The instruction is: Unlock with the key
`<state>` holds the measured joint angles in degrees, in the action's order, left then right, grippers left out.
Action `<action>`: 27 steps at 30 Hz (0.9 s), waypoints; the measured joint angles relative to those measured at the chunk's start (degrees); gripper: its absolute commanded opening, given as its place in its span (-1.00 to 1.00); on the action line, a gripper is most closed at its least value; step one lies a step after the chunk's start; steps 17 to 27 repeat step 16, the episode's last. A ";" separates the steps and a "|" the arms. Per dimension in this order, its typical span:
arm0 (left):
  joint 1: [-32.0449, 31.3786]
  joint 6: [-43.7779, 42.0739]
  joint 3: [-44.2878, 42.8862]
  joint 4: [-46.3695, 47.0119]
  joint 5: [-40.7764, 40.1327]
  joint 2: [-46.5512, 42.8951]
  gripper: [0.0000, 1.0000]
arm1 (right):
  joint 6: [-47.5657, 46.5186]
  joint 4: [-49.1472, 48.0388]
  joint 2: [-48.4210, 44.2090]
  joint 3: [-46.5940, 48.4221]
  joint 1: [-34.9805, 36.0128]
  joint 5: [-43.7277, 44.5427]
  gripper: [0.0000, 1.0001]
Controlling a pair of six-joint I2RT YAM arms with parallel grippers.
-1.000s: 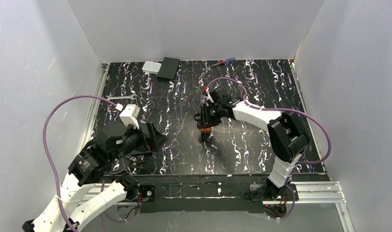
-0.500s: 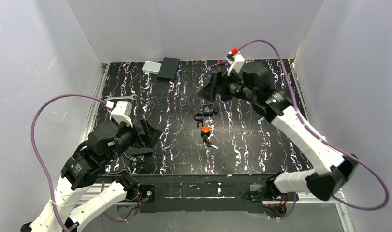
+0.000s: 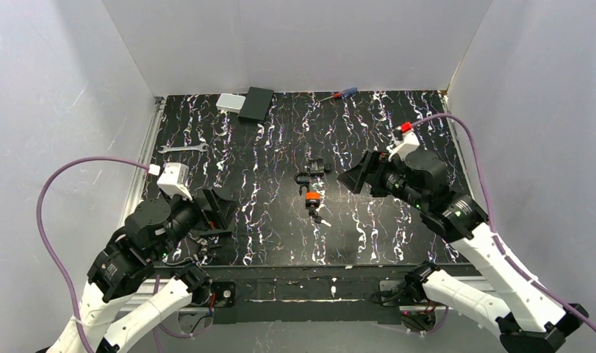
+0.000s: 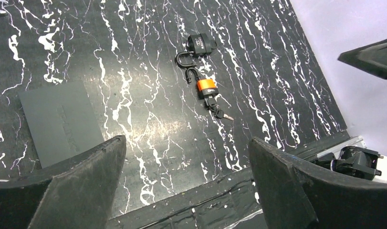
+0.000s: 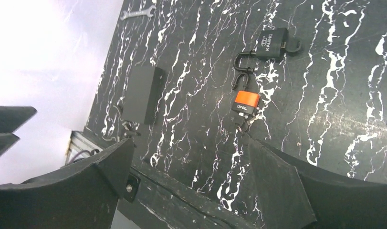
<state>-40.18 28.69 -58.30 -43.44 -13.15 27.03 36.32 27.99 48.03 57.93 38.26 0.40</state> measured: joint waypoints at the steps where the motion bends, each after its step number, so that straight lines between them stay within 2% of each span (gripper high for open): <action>1: 0.00 0.20 0.50 -0.02 -0.02 -0.13 0.97 | 1.07 0.79 -1.33 -0.24 0.00 1.14 0.97; 10: 0.00 0.92 1.22 0.00 0.00 1.29 0.97 | 4.42 3.17 -3.50 -0.35 0.00 5.81 0.96; 16: 0.00 1.14 1.20 0.09 0.07 4.28 0.97 | 3.85 3.21 -4.59 -0.74 0.00 5.97 0.97; 27: 0.00 1.14 1.20 0.09 0.07 4.28 0.97 | 3.85 3.21 -4.59 -0.74 0.00 5.97 0.97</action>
